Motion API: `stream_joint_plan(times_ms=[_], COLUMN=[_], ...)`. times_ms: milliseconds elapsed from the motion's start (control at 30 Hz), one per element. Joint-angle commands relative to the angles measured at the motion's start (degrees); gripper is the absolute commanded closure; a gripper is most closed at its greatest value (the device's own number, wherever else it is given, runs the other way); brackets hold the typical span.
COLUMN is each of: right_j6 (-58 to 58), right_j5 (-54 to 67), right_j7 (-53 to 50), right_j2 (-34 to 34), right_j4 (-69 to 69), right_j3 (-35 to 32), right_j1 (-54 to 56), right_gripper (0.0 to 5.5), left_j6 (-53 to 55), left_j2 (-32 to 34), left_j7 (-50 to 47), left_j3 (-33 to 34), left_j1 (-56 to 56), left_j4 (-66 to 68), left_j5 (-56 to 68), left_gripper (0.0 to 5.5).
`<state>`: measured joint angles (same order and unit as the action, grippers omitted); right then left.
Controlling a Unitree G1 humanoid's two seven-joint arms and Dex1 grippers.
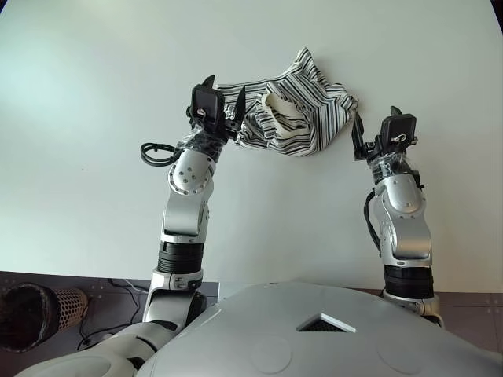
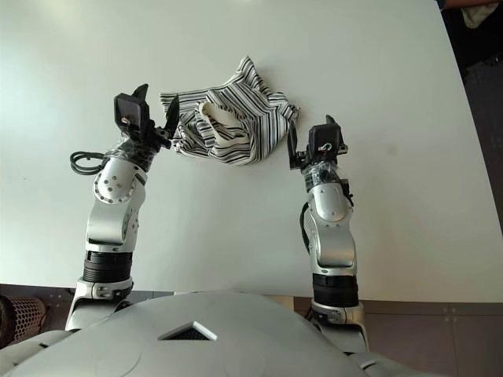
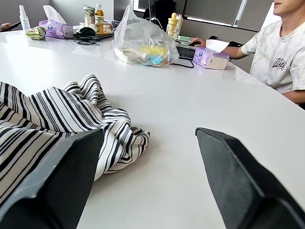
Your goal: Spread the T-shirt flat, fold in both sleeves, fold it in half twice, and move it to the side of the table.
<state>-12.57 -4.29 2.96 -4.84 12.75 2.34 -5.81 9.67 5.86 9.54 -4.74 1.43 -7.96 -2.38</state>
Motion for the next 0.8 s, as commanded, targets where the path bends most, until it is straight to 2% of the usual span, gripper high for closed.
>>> stream_joint_plan(times_ms=[33,333,800], right_j6=[-0.4,-2.1,-2.9], right_j5=[0.7,2.1,1.6], right_j7=[0.5,0.8,1.2], right_j2=[-0.5,-0.3,-0.7], right_j4=[0.5,2.7,2.1], right_j3=[-0.7,-1.9,-1.1], right_j1=[0.1,-0.4,0.6], right_gripper=[1.96,1.96,1.96], left_j6=[0.6,1.2,1.7], left_j2=[-0.6,-1.3,0.8], left_j7=[-1.1,-2.7,0.1], left_j3=[0.1,0.2,-1.1], left_j1=[-1.8,-2.5,-0.2], left_j4=[-1.9,-2.4,-0.7], left_j5=[0.2,-0.5,-0.2], left_gripper=[2.44,2.44,2.44])
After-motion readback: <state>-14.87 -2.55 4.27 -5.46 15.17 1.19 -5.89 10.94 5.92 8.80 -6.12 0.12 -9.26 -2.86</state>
